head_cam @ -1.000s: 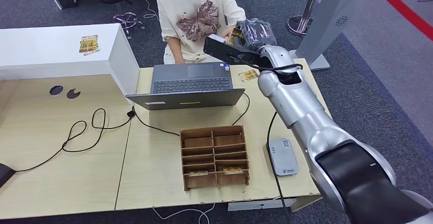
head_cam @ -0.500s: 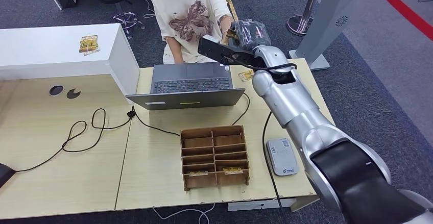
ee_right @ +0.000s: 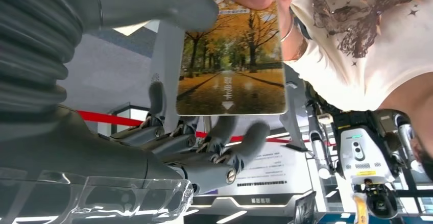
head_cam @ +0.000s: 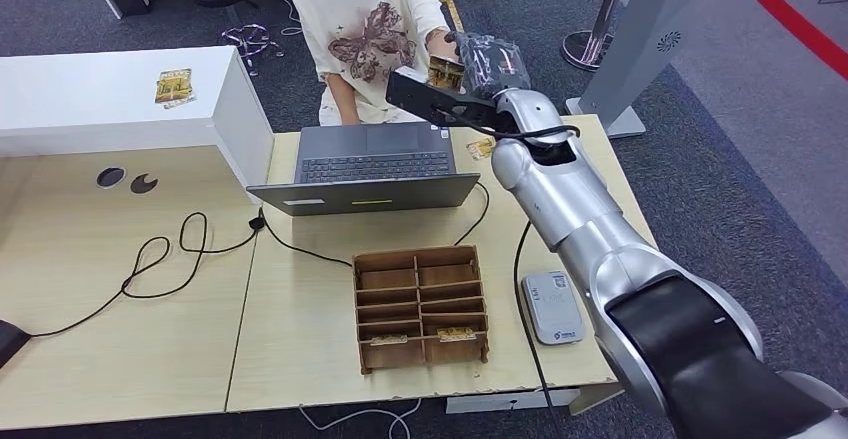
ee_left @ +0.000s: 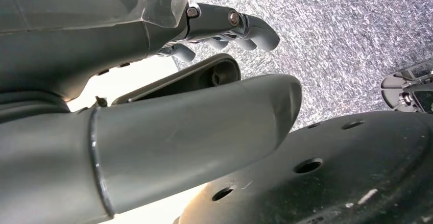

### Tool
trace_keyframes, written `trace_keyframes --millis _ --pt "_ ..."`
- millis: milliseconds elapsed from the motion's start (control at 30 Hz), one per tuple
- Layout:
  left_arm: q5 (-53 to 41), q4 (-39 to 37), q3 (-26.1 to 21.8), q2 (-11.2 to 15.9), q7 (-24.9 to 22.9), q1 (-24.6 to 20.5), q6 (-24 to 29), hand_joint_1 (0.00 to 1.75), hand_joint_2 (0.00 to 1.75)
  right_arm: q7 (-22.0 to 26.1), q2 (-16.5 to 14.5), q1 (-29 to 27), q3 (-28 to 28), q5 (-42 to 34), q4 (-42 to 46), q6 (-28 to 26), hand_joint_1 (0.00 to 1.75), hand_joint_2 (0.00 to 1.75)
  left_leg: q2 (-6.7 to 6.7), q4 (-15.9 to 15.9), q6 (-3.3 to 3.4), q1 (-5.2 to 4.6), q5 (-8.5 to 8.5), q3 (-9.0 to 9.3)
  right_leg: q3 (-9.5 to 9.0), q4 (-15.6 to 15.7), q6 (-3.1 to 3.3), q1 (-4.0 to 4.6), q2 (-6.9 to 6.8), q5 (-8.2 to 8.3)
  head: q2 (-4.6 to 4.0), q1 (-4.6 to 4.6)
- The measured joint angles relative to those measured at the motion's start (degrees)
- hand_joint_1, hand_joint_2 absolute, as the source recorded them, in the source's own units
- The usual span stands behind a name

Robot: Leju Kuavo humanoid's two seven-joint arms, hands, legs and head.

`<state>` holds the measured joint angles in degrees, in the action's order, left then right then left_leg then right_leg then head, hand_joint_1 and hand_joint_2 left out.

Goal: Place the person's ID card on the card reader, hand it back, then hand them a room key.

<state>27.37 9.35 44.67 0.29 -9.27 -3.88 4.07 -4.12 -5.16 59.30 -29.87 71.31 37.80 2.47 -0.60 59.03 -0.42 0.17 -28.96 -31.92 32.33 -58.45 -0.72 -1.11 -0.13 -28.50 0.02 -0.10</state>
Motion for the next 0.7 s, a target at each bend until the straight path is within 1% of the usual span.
trace_keyframes --millis 133,267,400,600,700 --pt "0.93 0.00 0.88 0.02 -0.03 -0.01 0.06 0.00 0.00 -0.67 0.01 -0.41 1.22 0.16 1.17 -1.02 0.00 1.75 0.01 0.00 0.00 0.00 0.00 0.01 0.01 0.01 0.00 0.00 0.01 0.00 0.00 0.00" --pt "2.15 -0.04 1.83 0.02 -0.17 -0.01 0.26 0.00 0.00 -0.98 0.31 -1.96 4.63 -0.31 4.23 -2.68 0.00 1.75 0.00 0.01 0.00 0.00 0.00 0.00 0.02 0.02 0.00 0.00 0.00 0.00 0.00 0.01" --pt "3.48 -0.08 2.30 0.02 -0.28 0.00 0.66 0.00 0.00 0.11 0.73 -4.76 10.11 -3.44 9.96 -4.03 0.00 1.75 0.00 0.01 0.00 -0.01 -0.01 -0.01 0.02 0.03 0.00 0.00 0.00 0.00 -0.01 0.00" --pt "5.39 -0.11 2.34 -0.02 -0.39 0.01 1.17 0.00 0.00 1.85 0.90 -10.58 18.52 -7.59 21.20 -4.88 0.00 1.75 -0.02 0.01 0.00 -0.01 -0.01 -0.01 0.03 0.04 0.00 0.00 -0.01 0.00 0.00 0.00" --pt "6.64 -0.12 2.34 -0.09 -0.68 0.03 1.36 0.00 0.00 3.36 0.90 -13.71 22.41 -10.80 26.55 -3.69 0.00 1.75 -0.02 0.01 0.00 -0.01 -0.01 -0.01 0.03 0.04 0.00 0.00 0.00 0.00 0.00 0.00"
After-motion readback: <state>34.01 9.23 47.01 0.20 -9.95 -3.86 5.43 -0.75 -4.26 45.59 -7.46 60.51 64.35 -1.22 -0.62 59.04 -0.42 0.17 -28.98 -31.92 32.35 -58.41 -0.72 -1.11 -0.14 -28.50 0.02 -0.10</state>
